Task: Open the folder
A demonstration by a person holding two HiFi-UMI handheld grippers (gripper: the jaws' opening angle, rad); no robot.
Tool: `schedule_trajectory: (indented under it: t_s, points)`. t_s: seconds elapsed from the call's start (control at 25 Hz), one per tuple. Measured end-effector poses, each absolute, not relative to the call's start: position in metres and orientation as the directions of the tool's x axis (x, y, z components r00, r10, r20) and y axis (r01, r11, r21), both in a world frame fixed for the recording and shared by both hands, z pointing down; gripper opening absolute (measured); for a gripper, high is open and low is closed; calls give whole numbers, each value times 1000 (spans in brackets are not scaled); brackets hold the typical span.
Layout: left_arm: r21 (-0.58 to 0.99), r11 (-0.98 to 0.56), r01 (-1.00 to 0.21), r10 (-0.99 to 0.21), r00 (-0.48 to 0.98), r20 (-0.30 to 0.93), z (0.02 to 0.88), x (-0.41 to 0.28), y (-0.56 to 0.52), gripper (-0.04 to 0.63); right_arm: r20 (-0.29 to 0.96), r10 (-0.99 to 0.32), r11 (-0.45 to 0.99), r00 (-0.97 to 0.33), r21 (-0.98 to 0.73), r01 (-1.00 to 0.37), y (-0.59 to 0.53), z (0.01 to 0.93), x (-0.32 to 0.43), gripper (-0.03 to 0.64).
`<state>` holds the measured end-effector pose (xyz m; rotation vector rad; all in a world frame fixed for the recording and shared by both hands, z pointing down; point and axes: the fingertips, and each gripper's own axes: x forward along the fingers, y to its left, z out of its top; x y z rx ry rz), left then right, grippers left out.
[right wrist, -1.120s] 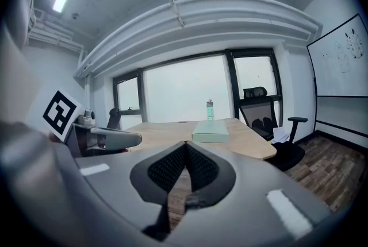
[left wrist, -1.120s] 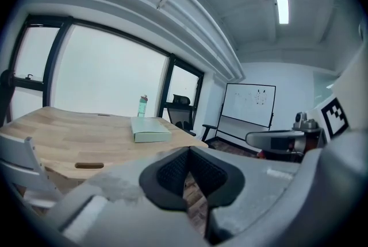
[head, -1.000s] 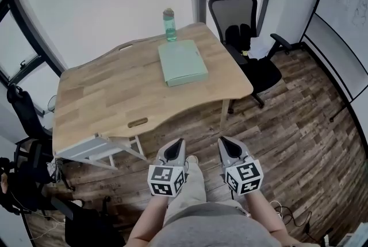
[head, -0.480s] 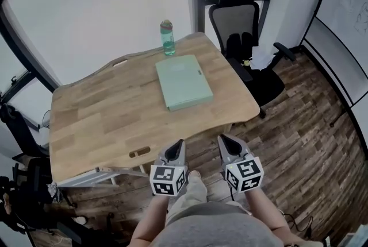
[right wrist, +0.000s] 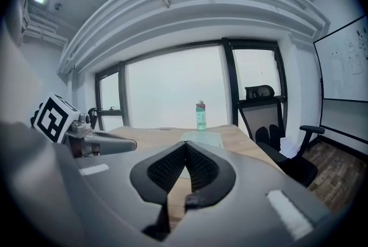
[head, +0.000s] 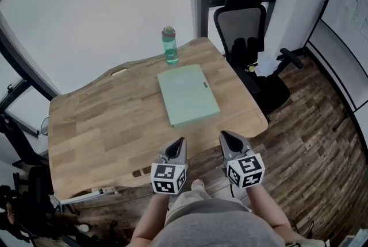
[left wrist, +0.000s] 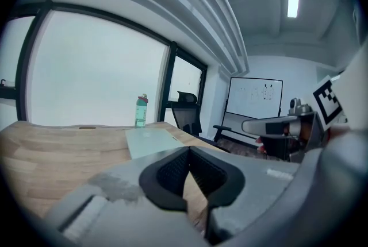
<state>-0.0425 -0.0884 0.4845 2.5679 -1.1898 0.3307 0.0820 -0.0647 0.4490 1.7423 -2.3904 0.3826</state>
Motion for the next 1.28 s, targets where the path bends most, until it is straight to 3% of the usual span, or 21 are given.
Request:
schedule_trajectory:
  t_s: [0.64,1.28]
  points:
    - [115,-669,-735,-651,653,388,519,-31,-165,3,328,-913,232,-243,-72,-970,-161,490,105,-6]
    - [135,-640,-756,-628,616,475,566,-22,-209,5,504,-828,251,-245,-57,-966,-228,580,146,-2]
